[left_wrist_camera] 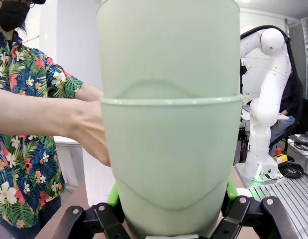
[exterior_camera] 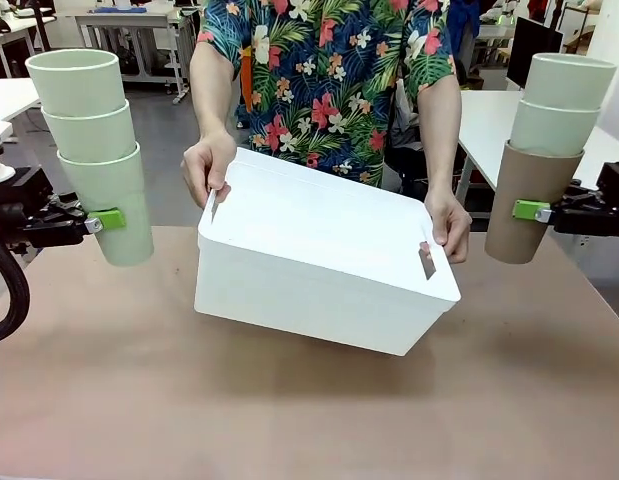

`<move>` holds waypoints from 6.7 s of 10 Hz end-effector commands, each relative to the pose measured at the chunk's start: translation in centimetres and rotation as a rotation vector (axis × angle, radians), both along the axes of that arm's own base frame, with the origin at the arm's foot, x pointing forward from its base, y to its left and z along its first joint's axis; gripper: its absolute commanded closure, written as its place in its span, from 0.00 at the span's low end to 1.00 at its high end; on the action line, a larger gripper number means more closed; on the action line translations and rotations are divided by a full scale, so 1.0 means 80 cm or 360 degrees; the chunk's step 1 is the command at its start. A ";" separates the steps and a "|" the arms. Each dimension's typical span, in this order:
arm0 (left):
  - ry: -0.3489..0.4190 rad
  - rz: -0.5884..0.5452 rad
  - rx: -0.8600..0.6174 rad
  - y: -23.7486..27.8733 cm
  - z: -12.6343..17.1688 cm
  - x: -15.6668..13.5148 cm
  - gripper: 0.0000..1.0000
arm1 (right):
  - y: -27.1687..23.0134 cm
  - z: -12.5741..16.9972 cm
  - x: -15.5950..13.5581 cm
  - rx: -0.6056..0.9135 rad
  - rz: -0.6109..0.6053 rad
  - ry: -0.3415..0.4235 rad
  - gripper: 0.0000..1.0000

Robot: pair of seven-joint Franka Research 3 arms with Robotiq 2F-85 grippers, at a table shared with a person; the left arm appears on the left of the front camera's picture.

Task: Stack the cups and store them in the basket.
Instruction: Place the stack of Reusable plastic cups into the Pantry Basket.

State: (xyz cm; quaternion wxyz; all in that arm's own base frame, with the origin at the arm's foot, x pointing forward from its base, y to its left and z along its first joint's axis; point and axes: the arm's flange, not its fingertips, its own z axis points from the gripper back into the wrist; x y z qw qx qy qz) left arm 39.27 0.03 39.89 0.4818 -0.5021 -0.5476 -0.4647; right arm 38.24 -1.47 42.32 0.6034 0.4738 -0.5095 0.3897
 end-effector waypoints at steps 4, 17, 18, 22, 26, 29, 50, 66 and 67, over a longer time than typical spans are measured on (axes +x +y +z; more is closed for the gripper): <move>-0.0019 0.0001 -0.0006 -0.001 0.005 -0.002 0.14 | 0.051 0.099 -0.006 -0.0178 0.0017 -0.0017 0.14; -0.0019 0.0001 -0.0006 -0.001 0.005 -0.002 0.14 | 0.330 0.114 -0.002 -0.1236 0.0003 0.0056 0.14; -0.0019 0.0001 -0.0006 -0.001 0.005 -0.002 0.14 | 0.335 0.097 -0.005 -0.1290 -0.0007 0.0054 0.14; -0.0019 0.0001 -0.0006 -0.001 0.005 -0.002 0.14 | 0.378 0.053 0.016 -0.1481 0.0005 0.0057 0.14; -0.0019 0.0001 -0.0006 -0.001 0.005 -0.002 0.14 | 0.376 0.003 0.003 -0.1657 0.0037 0.0083 0.14; -0.0019 0.0001 -0.0006 -0.001 0.005 -0.002 0.14 | 0.387 -0.018 0.009 -0.1740 0.0066 0.0080 0.14; -0.0019 0.0001 -0.0006 -0.001 0.005 -0.002 0.14 | 0.120 0.202 -0.010 -0.0936 0.0115 0.0008 0.00; -0.0019 0.0001 -0.0006 -0.001 0.005 -0.002 0.14 | 0.065 0.214 0.000 -0.0882 -0.0031 0.0045 0.00; -0.0019 0.0001 -0.0006 -0.001 0.005 -0.002 0.14 | 0.065 0.214 0.000 -0.0882 -0.0031 0.0045 0.00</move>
